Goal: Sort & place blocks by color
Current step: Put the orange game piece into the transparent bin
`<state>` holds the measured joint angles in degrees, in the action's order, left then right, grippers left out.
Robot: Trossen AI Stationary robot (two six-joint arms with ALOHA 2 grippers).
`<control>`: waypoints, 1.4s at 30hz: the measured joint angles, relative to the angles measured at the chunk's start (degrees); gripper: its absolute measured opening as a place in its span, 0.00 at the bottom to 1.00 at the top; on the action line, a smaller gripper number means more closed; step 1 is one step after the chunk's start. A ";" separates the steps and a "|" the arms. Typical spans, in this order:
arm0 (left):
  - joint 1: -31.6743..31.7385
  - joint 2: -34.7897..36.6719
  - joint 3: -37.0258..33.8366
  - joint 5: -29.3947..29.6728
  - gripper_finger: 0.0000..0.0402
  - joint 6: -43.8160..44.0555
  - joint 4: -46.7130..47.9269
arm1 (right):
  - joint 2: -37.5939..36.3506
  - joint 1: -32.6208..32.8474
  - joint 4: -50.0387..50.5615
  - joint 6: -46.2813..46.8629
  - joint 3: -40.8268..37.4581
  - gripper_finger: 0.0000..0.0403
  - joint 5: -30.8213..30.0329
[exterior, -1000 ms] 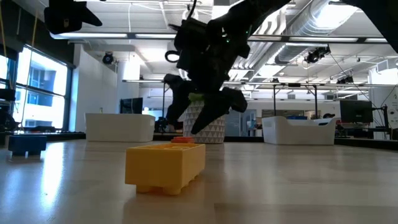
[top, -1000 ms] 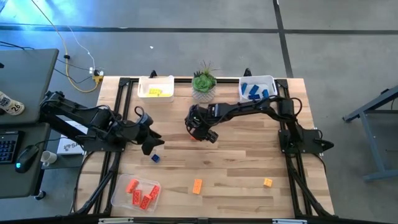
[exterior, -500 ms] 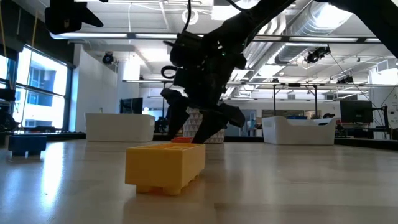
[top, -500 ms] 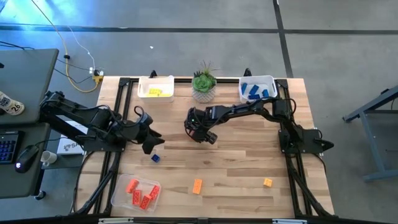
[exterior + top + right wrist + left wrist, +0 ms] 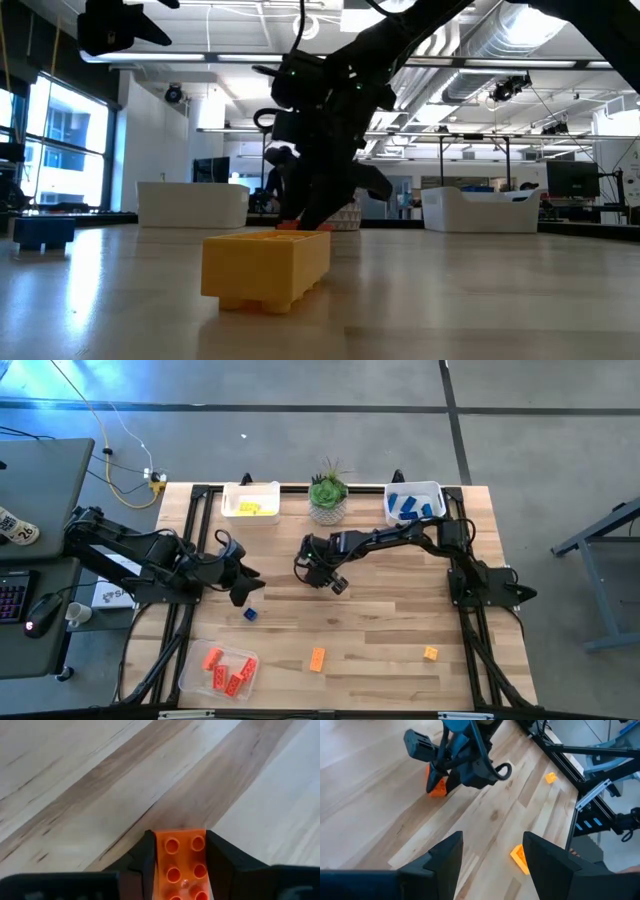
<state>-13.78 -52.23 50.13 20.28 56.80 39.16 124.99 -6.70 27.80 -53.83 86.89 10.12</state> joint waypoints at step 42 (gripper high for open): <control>5.43 0.02 0.00 6.35 0.58 -12.27 -0.12 | -6.40 -6.79 19.95 51.53 45.05 0.27 6.89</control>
<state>-8.35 -52.21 50.13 26.63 44.52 39.04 118.59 -13.49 47.74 -2.31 131.94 17.02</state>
